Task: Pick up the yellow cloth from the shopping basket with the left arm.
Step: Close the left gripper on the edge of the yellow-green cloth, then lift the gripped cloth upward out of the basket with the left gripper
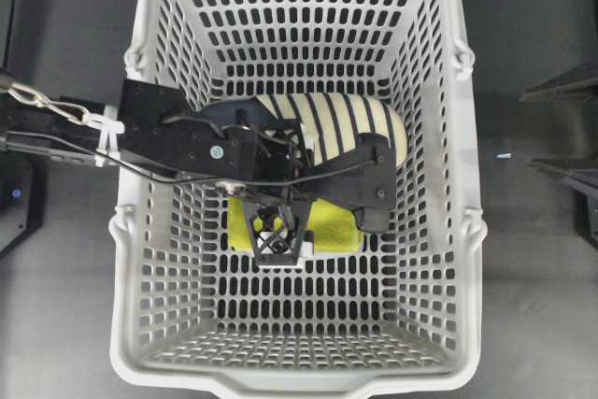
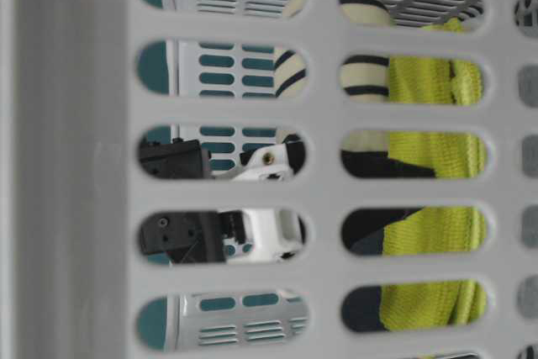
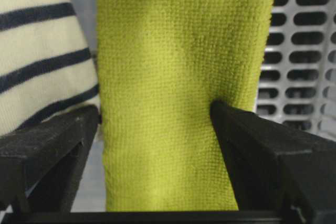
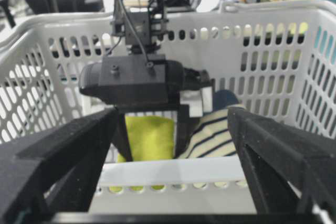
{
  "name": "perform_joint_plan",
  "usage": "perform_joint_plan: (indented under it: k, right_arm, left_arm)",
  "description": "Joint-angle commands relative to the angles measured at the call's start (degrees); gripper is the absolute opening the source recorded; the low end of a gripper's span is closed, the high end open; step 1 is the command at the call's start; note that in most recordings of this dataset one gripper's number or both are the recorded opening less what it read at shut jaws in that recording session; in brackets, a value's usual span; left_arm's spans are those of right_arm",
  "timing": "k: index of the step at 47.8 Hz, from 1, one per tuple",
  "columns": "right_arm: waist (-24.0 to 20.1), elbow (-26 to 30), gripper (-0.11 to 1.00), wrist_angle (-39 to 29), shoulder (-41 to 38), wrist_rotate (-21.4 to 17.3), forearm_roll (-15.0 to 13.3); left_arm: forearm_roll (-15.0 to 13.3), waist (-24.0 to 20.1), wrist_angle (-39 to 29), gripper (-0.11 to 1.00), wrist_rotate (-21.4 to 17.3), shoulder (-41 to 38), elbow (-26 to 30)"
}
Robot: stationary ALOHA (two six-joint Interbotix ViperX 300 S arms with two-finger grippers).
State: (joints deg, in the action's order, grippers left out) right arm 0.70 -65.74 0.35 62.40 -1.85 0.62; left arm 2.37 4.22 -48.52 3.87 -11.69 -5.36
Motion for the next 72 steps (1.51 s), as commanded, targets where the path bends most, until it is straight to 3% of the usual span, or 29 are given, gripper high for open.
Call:
perform_joint_plan:
  k: [1,23,45,50,56,62,72]
  right_arm:
    - [-0.1,0.8,0.81,0.2,-0.4,-0.1,0.2]
    - [-0.4,0.6,0.81,0.3,0.0,-0.2,0.2]
    - [-0.7,0.2,0.81,0.3,0.0,-0.2,0.2]
    - [-0.7,0.0,0.81,0.4,0.0,-0.3,0.2]
    - [-0.8,0.0,0.81,0.5,0.0,-0.2,0.2]
    - [-0.8,0.0,0.80,0.5,0.0,-0.2,0.2]
    - [-1.0,0.1,0.80,0.6,0.1,-0.9,0.2]
  left_arm:
    - [0.2,-0.2,0.8,0.86,0.0,0.5,0.3]
    - [0.3,1.4,-2.0,0.86,-0.4,1.7,5.0]
    - [0.2,1.1,-1.6,0.85,0.4,-0.4,1.0]
    - [0.3,1.1,-1.8,0.75,-0.7,-0.4,1.0]
    - [0.3,1.1,-3.7,0.38,-1.2,0.4,1.5]
    - [0.2,1.4,-6.4,0.08,-4.7,2.4,4.0]
    - [0.2,2.4,-15.4,0.06,-7.6,4.1,15.6]
